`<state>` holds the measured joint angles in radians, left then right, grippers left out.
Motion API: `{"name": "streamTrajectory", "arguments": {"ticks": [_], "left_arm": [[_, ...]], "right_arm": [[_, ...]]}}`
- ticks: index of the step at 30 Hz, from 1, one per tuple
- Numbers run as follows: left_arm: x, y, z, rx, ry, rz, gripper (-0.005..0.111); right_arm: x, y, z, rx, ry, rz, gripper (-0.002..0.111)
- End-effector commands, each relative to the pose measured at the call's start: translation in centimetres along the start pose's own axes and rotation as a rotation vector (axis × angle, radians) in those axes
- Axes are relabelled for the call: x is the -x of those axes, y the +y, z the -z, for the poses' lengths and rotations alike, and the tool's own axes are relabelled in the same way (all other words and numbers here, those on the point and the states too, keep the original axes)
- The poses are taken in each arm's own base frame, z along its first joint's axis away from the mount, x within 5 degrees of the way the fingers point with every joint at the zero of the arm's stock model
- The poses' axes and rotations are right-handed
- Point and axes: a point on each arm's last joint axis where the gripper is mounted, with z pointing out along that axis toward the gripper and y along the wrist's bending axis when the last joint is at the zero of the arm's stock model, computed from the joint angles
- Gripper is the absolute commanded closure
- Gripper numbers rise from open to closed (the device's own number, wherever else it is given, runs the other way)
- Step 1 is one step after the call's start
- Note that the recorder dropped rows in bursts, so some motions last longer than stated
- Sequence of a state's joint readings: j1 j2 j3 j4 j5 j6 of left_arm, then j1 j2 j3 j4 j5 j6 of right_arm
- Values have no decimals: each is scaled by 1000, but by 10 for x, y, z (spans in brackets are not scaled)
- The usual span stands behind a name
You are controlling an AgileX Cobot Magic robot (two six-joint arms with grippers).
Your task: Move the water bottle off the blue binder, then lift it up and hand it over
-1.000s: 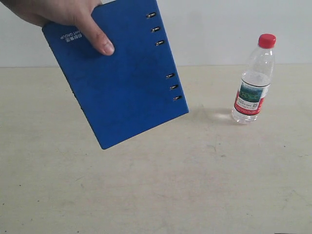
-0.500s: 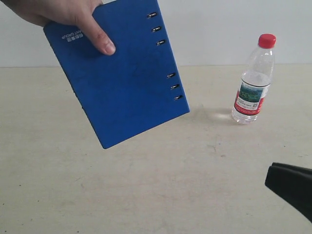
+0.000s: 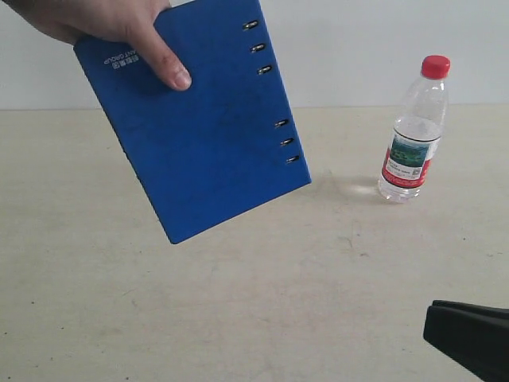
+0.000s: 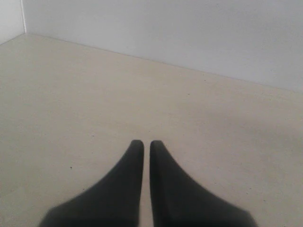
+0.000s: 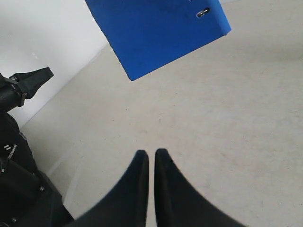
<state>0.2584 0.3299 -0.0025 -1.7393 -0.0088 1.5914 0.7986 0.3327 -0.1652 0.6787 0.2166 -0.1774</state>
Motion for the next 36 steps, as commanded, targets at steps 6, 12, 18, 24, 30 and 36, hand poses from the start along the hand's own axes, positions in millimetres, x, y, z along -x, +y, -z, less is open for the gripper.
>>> {"name": "streamTrajectory", "arguments": {"ticks": [6,12,18,24,30,36], "left_arm": [[0,-1,1,-16,-7,8,102],[0,-1,1,-16,-7,8,102],[0,-1,1,-16,-7,8,102],[0,-1,1,-16,-7,8,102],[0,-1,1,-16,-7,8,102],[0,-1,1,-16,-7,8,102]], "right_arm": [[5,-5,8,-50,-96,-11,108],[14,-14,22,-211,-290,-35,108],[21,-24,38,-440,-495,-52,108],[25,-34,47,-638,-609,-77,108],[25,-35,49,-676,-628,-83,108],[13,-37,42,-686,-454,-51,108]]}}
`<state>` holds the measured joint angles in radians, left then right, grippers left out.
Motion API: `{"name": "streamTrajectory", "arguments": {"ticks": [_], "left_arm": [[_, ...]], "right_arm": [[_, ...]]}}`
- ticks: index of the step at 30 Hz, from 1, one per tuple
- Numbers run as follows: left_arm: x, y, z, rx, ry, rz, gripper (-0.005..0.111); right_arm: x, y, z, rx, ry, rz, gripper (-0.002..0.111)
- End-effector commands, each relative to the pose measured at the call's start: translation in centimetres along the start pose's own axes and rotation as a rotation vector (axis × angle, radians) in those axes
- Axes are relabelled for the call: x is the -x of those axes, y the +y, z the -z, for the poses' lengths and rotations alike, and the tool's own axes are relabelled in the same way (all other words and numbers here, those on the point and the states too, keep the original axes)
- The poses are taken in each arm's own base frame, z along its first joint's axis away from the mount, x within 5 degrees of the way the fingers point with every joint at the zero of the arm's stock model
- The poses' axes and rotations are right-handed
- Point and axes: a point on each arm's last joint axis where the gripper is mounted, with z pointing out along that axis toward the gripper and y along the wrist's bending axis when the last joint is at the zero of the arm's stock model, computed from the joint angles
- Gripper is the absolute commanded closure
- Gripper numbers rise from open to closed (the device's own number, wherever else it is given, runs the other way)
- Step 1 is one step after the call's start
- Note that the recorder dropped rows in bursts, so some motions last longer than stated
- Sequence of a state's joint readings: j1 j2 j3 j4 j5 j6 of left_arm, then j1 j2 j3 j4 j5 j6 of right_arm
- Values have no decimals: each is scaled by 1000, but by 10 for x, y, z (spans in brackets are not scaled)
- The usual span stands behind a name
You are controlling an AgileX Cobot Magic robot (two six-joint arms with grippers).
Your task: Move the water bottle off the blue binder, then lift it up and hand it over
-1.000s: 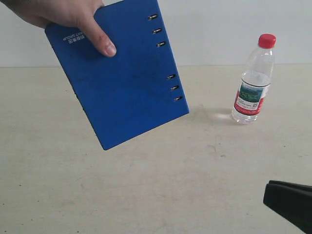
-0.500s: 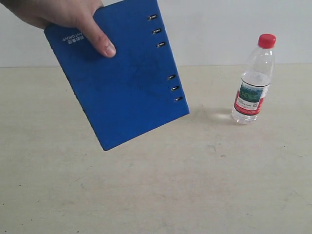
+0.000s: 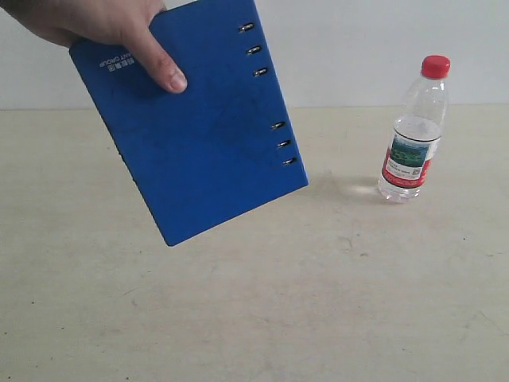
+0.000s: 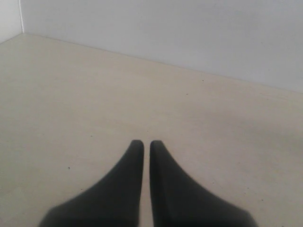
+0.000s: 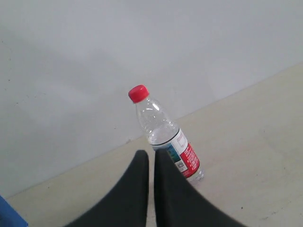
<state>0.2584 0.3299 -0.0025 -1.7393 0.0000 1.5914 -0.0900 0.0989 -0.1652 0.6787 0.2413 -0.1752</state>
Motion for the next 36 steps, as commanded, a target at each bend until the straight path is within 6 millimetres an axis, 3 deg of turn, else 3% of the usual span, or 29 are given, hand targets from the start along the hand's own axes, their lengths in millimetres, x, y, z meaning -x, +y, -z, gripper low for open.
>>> {"name": "streamTrajectory", "arguments": {"ticks": [1,5,8,11,16,28,32,36], "left_arm": [[0,-1,1,-7,-7,8,102],[0,-1,1,-7,-7,8,102],[0,-2,1,-22,-7,8,102],[0,-2,1,-22,-7,8,102],[0,-2,1,-22,-7,8,102],[0,-4,1,-50,-7,36,102],[28,-28,8,-284,-90,19,102],[55,-41,17,-382,-212,-207,102]], "right_arm": [[-19,-6,1,-29,170,164,108],[-39,-27,0,-134,265,423,108],[-55,-39,-3,-163,260,445,108],[-51,-40,-4,-178,226,504,108],[-49,-47,-2,-228,253,756,108],[-49,-46,-2,-222,250,728,108],[-49,-46,-3,-222,248,728,108],[-49,-46,-3,-222,248,728,108]]}}
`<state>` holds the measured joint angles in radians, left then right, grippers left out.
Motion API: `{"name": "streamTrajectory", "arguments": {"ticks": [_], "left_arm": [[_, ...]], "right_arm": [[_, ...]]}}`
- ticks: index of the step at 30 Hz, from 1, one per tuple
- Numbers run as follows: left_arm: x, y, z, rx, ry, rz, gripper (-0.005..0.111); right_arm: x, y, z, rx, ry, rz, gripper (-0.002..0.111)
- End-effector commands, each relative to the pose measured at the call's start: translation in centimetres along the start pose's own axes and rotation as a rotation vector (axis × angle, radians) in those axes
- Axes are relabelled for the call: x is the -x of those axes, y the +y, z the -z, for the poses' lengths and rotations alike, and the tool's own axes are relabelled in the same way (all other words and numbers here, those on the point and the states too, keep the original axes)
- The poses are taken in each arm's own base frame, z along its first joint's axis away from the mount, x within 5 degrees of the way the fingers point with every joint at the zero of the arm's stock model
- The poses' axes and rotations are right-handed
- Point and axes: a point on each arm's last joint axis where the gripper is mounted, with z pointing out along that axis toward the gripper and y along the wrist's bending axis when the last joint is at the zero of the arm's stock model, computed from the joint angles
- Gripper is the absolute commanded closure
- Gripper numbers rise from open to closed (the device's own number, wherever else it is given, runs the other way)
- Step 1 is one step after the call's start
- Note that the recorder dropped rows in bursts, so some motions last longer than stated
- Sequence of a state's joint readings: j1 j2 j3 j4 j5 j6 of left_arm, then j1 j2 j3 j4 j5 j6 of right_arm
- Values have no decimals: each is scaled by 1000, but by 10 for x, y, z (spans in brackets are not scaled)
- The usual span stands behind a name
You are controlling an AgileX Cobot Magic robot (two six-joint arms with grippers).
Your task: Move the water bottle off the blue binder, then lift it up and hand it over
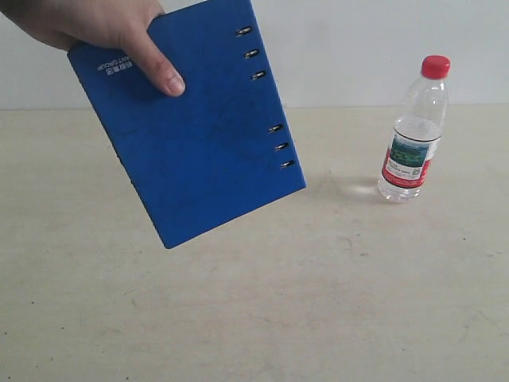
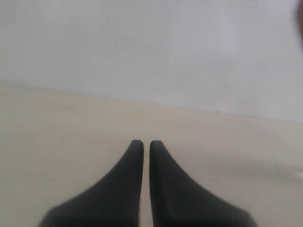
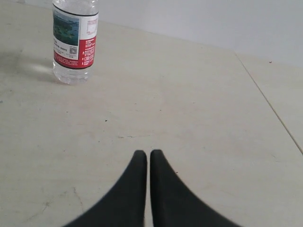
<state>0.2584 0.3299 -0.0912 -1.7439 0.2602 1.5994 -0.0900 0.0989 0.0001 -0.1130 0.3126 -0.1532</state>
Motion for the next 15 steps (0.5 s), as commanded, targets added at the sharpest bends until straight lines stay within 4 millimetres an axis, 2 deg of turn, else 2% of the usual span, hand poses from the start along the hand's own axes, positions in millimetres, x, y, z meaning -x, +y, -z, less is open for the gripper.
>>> {"name": "streamTrajectory", "arguments": {"ticks": [1,3,4,6,7,9,11,13,15], "left_arm": [[29,-13,4,-88,-105,-279,102],[31,-3,4,32,-92,-376,102],[30,5,4,117,-72,-363,102],[22,22,5,287,-32,-205,102],[14,33,7,396,-18,-41,102],[-1,44,9,502,-11,153,102],[-20,51,12,576,15,261,102],[-34,53,13,585,55,266,102],[-34,50,11,547,56,280,102]], "right_arm": [[1,-1,1,-9,-20,-1,108],[1,-1,1,-9,-20,-1,108],[1,-1,1,-9,-20,-1,108],[1,-1,1,-9,-20,-1,108],[1,-1,1,-9,-20,-1,108],[1,-1,1,-9,-20,-1,108],[1,-1,1,-9,-20,-1,108],[2,-1,1,-9,-22,-1,108],[2,-1,1,-9,-22,-1,108]]}}
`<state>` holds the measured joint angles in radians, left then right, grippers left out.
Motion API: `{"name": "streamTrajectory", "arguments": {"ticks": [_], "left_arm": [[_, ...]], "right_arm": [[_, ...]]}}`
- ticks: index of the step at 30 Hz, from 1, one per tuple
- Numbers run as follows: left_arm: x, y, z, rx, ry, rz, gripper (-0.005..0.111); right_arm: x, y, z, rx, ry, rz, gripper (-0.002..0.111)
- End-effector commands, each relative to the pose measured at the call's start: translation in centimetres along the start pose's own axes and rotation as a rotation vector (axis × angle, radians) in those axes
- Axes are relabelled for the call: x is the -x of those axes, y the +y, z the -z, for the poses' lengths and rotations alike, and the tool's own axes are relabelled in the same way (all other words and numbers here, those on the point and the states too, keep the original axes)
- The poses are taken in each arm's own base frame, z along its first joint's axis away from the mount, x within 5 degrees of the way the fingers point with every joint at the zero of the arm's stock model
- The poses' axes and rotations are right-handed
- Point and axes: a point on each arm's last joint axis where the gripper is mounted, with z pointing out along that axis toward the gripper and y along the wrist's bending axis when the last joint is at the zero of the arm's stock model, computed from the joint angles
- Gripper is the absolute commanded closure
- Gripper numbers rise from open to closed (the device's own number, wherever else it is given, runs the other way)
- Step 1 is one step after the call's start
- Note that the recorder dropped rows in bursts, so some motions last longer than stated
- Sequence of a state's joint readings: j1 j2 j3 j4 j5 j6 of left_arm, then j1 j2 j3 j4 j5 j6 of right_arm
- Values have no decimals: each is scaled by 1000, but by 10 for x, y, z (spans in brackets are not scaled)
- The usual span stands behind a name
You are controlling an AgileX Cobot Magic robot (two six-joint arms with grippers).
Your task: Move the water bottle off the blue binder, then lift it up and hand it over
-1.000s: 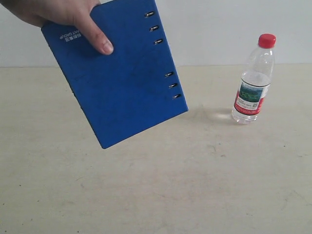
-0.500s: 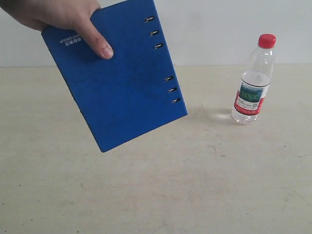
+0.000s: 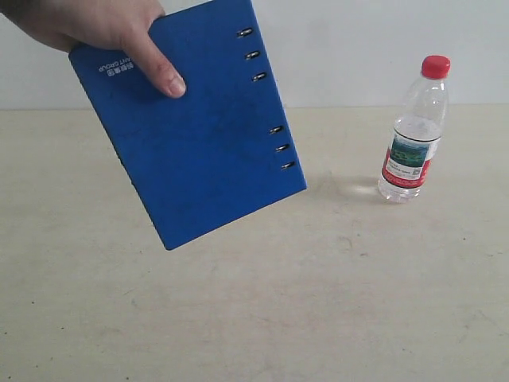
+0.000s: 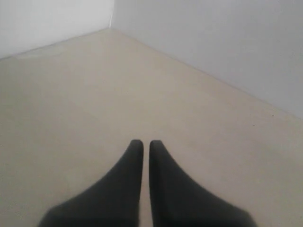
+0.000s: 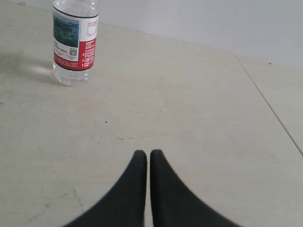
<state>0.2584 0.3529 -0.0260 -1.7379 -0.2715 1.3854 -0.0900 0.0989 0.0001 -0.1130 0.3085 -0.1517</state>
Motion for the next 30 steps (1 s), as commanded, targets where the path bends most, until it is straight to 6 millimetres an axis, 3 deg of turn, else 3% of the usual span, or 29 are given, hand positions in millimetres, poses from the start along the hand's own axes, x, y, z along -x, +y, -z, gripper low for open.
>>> {"name": "streamTrajectory", "arguments": {"ticks": [1,8,16,23,30], "left_arm": [[-10,-2,-1,-40,40,72,102],[-13,-19,2,-235,83,72,102],[-11,-22,5,-273,55,47,102],[1,-21,21,-333,-114,71,102],[36,-35,45,-469,-272,36,102]], "right_arm": [[1,-1,1,-9,-18,1,108],[1,-1,1,-9,-18,1,108],[1,-1,1,-9,-18,1,108],[1,-1,1,-9,-18,-1,108],[2,-1,1,-10,-27,-1,108]]}}
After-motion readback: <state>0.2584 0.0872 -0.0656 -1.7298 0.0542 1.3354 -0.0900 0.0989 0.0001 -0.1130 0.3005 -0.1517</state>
